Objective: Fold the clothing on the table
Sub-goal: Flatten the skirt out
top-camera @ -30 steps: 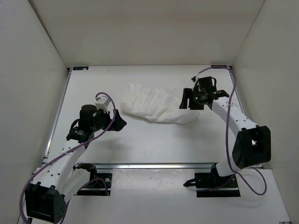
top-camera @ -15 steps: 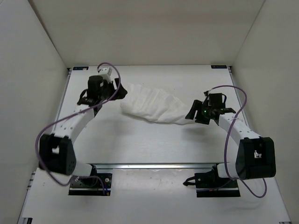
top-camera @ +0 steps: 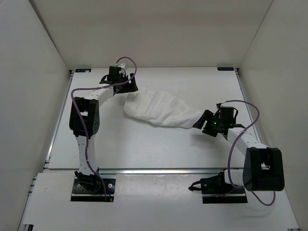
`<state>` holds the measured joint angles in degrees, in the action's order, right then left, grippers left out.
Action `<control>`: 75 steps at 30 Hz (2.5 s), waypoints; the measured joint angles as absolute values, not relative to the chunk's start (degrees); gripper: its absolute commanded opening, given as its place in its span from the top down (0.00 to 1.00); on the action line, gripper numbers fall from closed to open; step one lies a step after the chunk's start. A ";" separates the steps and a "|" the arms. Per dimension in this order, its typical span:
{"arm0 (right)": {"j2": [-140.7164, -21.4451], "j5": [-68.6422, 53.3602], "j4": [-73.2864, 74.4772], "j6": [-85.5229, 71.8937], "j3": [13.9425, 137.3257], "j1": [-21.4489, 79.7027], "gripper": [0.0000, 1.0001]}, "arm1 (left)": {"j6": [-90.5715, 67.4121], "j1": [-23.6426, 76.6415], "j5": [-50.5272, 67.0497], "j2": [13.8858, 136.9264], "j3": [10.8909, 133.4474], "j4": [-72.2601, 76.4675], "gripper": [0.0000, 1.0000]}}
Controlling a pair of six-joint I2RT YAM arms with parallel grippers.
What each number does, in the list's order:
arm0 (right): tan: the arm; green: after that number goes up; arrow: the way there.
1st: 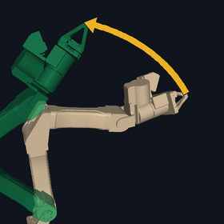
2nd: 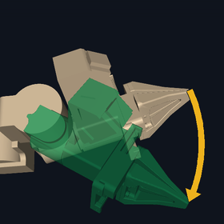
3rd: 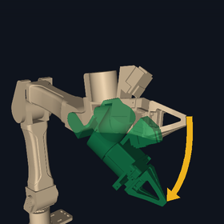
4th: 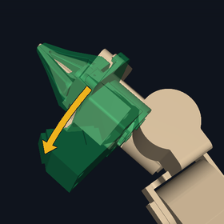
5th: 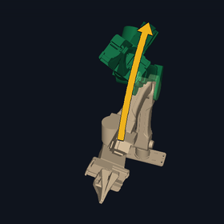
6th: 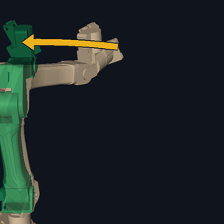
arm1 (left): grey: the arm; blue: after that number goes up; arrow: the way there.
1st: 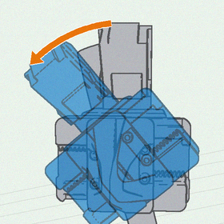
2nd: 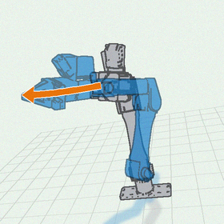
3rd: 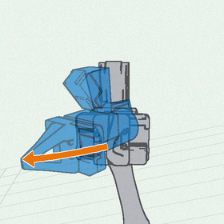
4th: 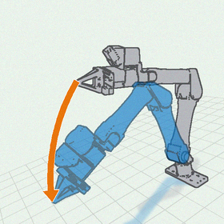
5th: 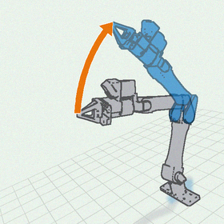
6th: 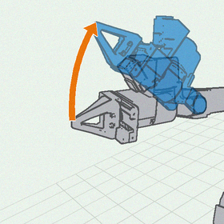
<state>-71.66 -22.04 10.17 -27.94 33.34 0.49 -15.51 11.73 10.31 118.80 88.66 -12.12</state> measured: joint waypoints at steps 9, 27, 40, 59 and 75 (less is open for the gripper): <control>-82.94 -28.21 -3.18 -32.62 32.36 -0.51 0.31 | -15.22 11.86 12.19 127.46 97.86 -16.58 0.22; -78.48 -33.61 -6.66 -31.20 46.74 -1.15 1.00 | -21.21 11.53 16.80 108.27 82.98 -14.52 1.00; -54.78 -39.77 16.64 -17.50 64.73 -2.24 1.00 | -24.97 12.47 11.00 56.25 71.79 -11.53 1.00; -102.35 -32.75 24.73 -16.36 79.44 -0.16 0.48 | -24.58 7.97 11.97 96.53 62.81 -7.42 0.37; -85.84 -23.79 22.94 -22.98 48.38 5.54 0.49 | -27.27 18.35 9.04 91.33 44.10 -5.41 0.34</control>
